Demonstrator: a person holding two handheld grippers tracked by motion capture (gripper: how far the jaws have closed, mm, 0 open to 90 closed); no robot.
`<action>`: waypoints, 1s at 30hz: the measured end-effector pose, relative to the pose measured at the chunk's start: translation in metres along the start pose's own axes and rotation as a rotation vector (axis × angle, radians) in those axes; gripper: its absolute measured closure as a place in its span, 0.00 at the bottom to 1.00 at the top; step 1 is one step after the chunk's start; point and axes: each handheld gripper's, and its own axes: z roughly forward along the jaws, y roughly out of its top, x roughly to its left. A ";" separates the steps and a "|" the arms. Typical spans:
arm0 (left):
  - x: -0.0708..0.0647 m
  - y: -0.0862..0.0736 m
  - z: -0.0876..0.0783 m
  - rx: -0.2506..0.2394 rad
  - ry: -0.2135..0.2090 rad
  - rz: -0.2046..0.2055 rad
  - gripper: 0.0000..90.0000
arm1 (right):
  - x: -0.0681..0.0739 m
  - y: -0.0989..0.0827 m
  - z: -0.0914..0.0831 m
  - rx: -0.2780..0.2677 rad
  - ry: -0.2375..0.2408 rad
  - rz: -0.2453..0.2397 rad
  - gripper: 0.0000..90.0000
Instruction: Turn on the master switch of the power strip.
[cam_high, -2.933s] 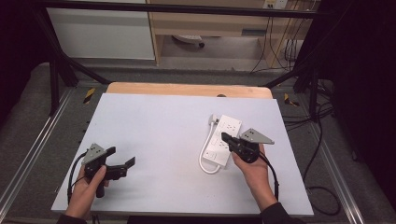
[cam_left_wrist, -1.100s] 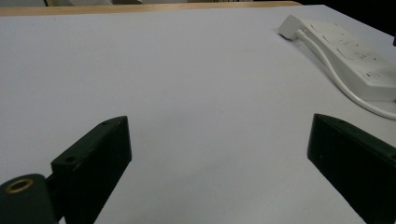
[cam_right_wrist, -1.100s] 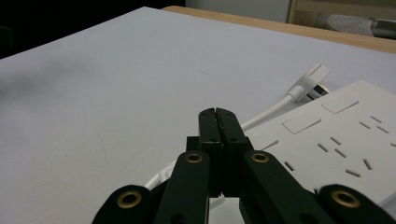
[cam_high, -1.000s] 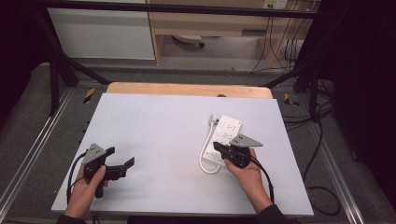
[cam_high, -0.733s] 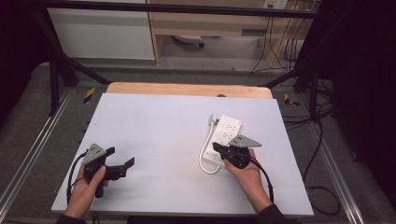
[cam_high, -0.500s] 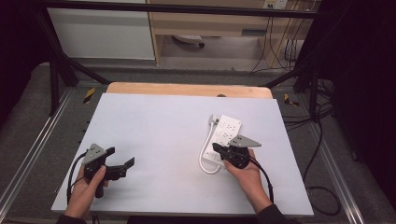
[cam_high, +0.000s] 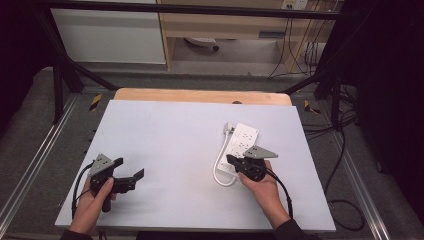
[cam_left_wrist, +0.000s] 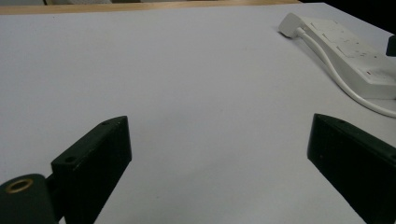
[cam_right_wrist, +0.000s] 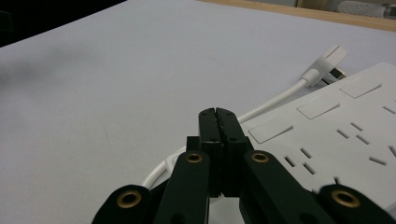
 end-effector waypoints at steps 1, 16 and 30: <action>0.000 0.000 0.000 0.000 0.000 0.000 0.07 | 0.000 0.000 0.000 0.001 0.001 0.001 1.00; 0.000 0.000 0.000 0.002 0.001 0.003 0.07 | 0.000 -0.004 0.003 0.012 0.002 0.005 1.00; 0.000 0.000 0.000 0.004 0.001 0.004 0.07 | 0.001 -0.006 0.007 0.027 0.003 -0.004 1.00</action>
